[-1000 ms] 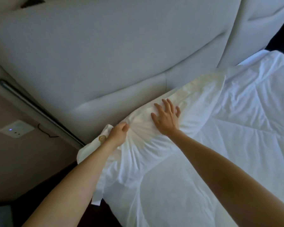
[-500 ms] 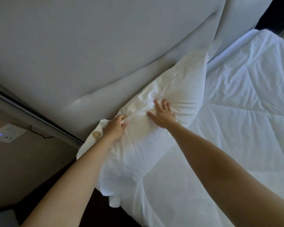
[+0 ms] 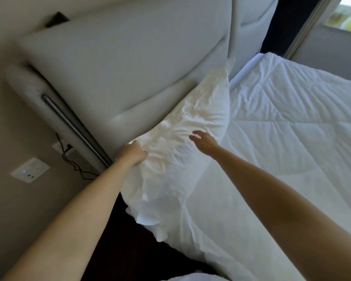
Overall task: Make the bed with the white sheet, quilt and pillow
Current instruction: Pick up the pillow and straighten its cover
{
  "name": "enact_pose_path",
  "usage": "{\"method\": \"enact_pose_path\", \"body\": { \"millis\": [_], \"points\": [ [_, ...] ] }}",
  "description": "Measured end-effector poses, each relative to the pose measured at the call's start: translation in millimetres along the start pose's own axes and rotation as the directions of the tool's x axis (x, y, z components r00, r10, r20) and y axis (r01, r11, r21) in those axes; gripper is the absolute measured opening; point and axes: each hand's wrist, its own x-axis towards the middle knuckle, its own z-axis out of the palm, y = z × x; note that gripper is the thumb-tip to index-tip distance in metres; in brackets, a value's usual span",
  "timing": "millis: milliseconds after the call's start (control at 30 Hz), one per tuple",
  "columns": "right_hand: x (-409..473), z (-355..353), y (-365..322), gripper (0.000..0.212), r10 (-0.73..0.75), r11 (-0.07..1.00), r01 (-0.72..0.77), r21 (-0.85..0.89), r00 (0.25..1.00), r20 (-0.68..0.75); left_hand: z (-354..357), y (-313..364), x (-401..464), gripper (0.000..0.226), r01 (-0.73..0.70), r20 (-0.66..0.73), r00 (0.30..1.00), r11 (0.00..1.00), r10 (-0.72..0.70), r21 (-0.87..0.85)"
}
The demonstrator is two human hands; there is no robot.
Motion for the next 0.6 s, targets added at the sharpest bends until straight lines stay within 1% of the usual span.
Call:
{"method": "enact_pose_path", "body": {
  "millis": [33,100,167,200,267,300,333,367,433,533,567,600],
  "points": [
    [-20,1,0,0.048,0.008,1.0,-0.007,0.025,1.0,-0.015,-2,-1,-13,0.067,-0.038,0.042,0.998,0.999,0.036,0.03],
    [-65,4,6,0.046,0.04,0.997,-0.037,0.074,0.999,-0.034,-4,2,-45,0.067,-0.128,0.204,0.975,0.972,0.087,0.196],
    [-101,2,12,0.045,0.071,0.994,-0.068,0.088,0.997,-0.027,-4,10,-72,0.063,-0.171,0.283,0.955,0.944,0.088,0.283],
    [-125,-1,18,0.045,0.091,0.992,-0.087,0.093,0.995,-0.039,-3,16,-87,0.062,-0.207,0.291,0.948,0.943,0.127,0.262],
    [-163,-11,26,0.044,0.113,0.99,-0.105,0.097,0.99,-0.081,-5,33,-110,0.06,-0.26,0.206,0.952,0.955,0.228,0.144],
    [-197,-22,41,0.043,0.144,0.985,-0.129,0.116,0.981,-0.13,-1,54,-131,0.059,-0.325,0.173,0.937,0.94,0.304,0.107],
    [-215,-29,49,0.043,0.153,0.983,-0.135,0.124,0.976,-0.154,0,68,-143,0.058,-0.356,0.162,0.925,0.932,0.342,0.064],
    [-236,-37,59,0.043,0.165,0.981,-0.143,0.133,0.97,-0.176,3,84,-161,0.058,-0.388,0.18,0.909,0.921,0.377,0.031],
    [-289,-59,93,0.044,0.214,0.971,-0.179,0.161,0.949,-0.234,19,125,-214,0.057,-0.467,0.242,0.854,0.884,0.461,-0.033],
    [-377,-98,159,0.043,0.297,0.946,-0.226,0.231,0.89,-0.346,58,194,-299,0.049,-0.619,0.278,0.716,0.767,0.64,-0.17],
    [-401,-108,181,0.042,0.314,0.94,-0.227,0.255,0.868,-0.385,71,214,-324,0.046,-0.635,0.292,0.677,0.737,0.676,-0.232],
    [-433,-118,209,0.04,0.347,0.927,-0.236,0.29,0.833,-0.432,90,239,-353,0.043,-0.663,0.313,0.619,0.693,0.721,-0.284]
  ]
}}
